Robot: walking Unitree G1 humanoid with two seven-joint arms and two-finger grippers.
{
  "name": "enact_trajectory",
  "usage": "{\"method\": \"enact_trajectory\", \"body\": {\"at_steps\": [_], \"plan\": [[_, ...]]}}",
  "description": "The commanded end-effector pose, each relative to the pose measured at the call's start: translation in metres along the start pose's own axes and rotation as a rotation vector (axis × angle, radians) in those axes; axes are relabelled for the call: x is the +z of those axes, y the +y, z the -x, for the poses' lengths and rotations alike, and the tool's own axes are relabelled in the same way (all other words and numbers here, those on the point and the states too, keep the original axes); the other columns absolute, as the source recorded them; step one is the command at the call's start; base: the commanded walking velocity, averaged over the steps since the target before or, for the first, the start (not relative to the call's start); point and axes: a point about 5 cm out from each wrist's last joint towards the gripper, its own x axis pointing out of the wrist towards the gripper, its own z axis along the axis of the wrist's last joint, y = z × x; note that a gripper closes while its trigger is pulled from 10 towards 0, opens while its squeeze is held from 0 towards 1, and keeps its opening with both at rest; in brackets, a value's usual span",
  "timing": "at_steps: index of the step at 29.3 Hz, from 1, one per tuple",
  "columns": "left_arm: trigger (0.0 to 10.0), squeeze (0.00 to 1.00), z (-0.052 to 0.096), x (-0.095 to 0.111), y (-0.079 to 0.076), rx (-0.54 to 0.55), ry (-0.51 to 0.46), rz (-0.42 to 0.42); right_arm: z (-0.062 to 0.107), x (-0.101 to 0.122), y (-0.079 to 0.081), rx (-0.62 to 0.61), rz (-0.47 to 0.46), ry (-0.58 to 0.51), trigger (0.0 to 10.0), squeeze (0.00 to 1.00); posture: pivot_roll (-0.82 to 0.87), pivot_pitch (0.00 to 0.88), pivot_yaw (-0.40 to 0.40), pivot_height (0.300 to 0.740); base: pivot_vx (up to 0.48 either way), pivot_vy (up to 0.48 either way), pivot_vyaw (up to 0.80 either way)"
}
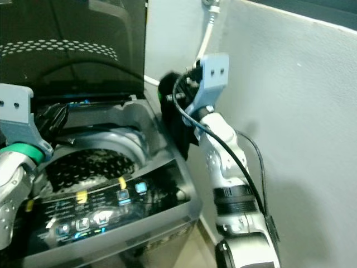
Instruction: Clothes washing
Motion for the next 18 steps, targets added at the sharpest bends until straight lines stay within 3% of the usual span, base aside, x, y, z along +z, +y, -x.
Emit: {"method": "enact_trajectory", "body": {"at_steps": [1, 2, 3, 4, 5, 8, 9, 12, 13, 14, 15, 16, 17, 18], "plan": [[10.0, 0.0, 0.001, -0.001, -0.001, -0.002, 0.0, -0.017, -0.02, 0.086, 0.019, 0.116, -0.263, -0.341, 10.0, 0.0, 0.05, 0.047, -0.052, 0.74, 0.0, 0.0, 0.0], [10.0, 0.0, 0.001, -0.001, -0.001, -0.002, 0.0, -0.017, -0.02, 0.086, 0.019, 0.116, -0.263, -0.341, 10.0, 0.0, 0.05, 0.047, -0.052, 0.74, 0.0, 0.0, 0.0], [10.0, 0.0, 0.001, -0.001, -0.001, 0.005, -0.002, -0.019, -0.023, 0.117, 0.02, 0.155, -0.427, -0.464, 10.0, 0.0, 0.06, 0.047, -0.063, 0.74, 0.0, 0.0, 0.0], [10.0, 0.0, 0.001, -0.001, -0.001, 0.005, -0.002, -0.019, -0.023, 0.117, 0.02, 0.155, -0.427, -0.464, 10.0, 0.0, 0.06, 0.047, -0.063, 0.74, 0.0, 0.0, 0.0], [10.0, 0.0, 0.003, -0.001, 0.001, 0.015, -0.002, -0.019, -0.022, 0.137, 0.019, 0.186, -0.543, -0.545, 10.0, 0.0, 0.06, 0.047, -0.066, 0.74, 0.0, 0.0, 0.0], [10.0, 0.0, 0.005, -0.002, 0.005, 0.034, 0.001, -0.023, -0.025, 0.125, 0.02, 0.227, -0.567, -0.464, 10.0, 0.0, 0.06, 0.047, -0.071, 0.74, 0.0, 0.0, 0.0], [10.0, 0.0, 0.006, -0.002, 0.006, 0.039, 0.002, -0.025, -0.028, 0.103, 0.022, 0.23, -0.543, -0.365, 10.0, 0.0, 0.06, 0.049, -0.069, 0.74, 0.0, 0.0, 0.0], [10.0, 0.0, 0.006, -0.002, 0.006, 0.04, 0.003, -0.027, -0.03, 0.087, 0.025, 0.23, -0.526, -0.296, 10.0, 0.0, 0.06, 0.049, -0.069, 0.74, 0.0, 0.0, 0.0], [10.0, 0.0, 0.006, -0.002, 0.006, 0.035, 0.003, -0.026, -0.028, 0.044, 0.031, 0.222, -0.407, -0.134, 10.0, 0.0, 0.06, 0.049, -0.061, 0.74, 0.0, 0.0, 0.0], [10.0, 0.0, 0.006, -0.002, 0.006, 0.035, 0.003, -0.026, -0.028, 0.044, 0.031, 0.222, -0.407, -0.134, 10.0, 0.0, 0.06, 0.049, -0.061, 0.74, 0.0, 0.0, 0.0], [10.0, 0.0, 0.005, -0.002, 0.005, 0.031, 0.003, -0.027, -0.021, 0.002, 0.037, 0.239, -0.294, 0.032, 10.0, 0.0, 0.06, 0.05, -0.058, 0.74, 0.0, 0.0, 0.0], [10.0, 0.0, 0.005, -0.002, 0.005, 0.031, 0.003, -0.027, -0.021, 0.002, 0.037, 0.239, -0.294, 0.032, 10.0, 0.0, 0.06, 0.05, -0.058, 0.74, 0.0, 0.0, 0.0], [10.0, 0.0, 0.004, -0.002, 0.005, 0.028, 0.002, -0.027, -0.014, -0.026, 0.042, 0.26, -0.223, 0.143, 10.0, 0.0, 0.06, 0.051, -0.057, 0.74, 0.0, 0.0, 0.0], [10.0, 0.0, 0.004, -0.002, 0.005, 0.028, 0.002, -0.027, -0.014, -0.026, 0.042, 0.26, -0.223, 0.143, 10.0, 0.0, 0.06, 0.051, -0.057, 0.74, 0.0, 0.0, 0.0]]}}
